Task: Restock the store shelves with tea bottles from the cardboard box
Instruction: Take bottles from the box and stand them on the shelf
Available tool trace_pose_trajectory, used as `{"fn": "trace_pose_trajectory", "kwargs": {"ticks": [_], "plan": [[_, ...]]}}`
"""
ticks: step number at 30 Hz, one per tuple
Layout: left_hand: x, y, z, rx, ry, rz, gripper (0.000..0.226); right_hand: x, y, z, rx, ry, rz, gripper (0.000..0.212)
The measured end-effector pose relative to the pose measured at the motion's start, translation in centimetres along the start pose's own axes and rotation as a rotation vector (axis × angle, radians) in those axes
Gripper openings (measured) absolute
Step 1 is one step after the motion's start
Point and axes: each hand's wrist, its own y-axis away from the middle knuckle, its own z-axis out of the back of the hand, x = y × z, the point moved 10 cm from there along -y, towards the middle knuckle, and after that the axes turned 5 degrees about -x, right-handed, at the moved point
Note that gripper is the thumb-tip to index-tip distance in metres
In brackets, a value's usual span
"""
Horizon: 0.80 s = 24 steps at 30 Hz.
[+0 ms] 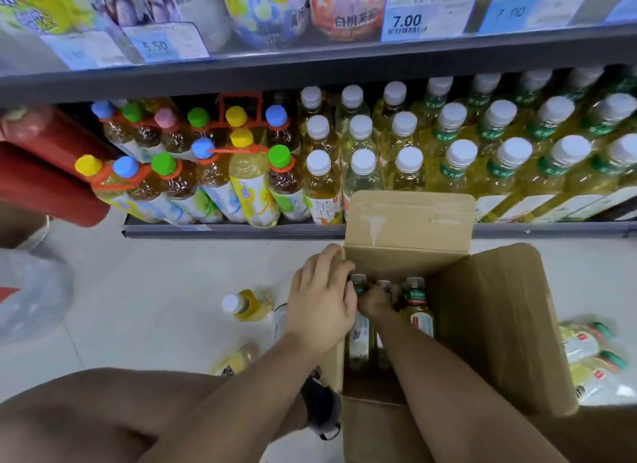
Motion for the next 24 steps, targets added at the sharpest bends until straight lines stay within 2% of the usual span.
{"fn": "trace_pose_trajectory", "kwargs": {"ticks": [4, 8, 12, 15, 19, 21, 24], "plan": [[0.0, 0.0, -0.2, -0.003, -0.010, -0.002, 0.029, 0.3, 0.1, 0.3, 0.013, -0.042, 0.000, 0.033], [0.1, 0.1, -0.1, 0.003, -0.020, 0.015, 0.031, 1.2, 1.6, 2.3, -0.022, -0.071, 0.091, 0.029], [0.0, 0.2, 0.2, 0.042, -0.036, 0.036, 0.036, 3.0, 5.2, 4.6, -0.050, 0.021, 0.259, 0.050], [-0.4, 0.1, 0.3, 0.119, -0.036, 0.043, 0.037, 5.0, 9.5, 7.9, -0.101, -0.003, 0.407, 0.053], [-2.2, 0.6, 1.4, 0.232, -0.009, -0.018, 0.059, 6.8, 14.3, 13.9, -0.180, -0.208, 0.498, 0.040], [-4.3, 0.9, 2.0, 0.301, 0.079, -0.057, 0.073, 8.3, 16.7, 16.5, -0.186, -0.297, 0.553, 0.033], [-6.5, 0.7, 4.0, 0.271, 0.264, 0.091, 0.094, 10.8, 20.5, 19.1, -0.157, -0.396, 0.638, 0.028]]}}
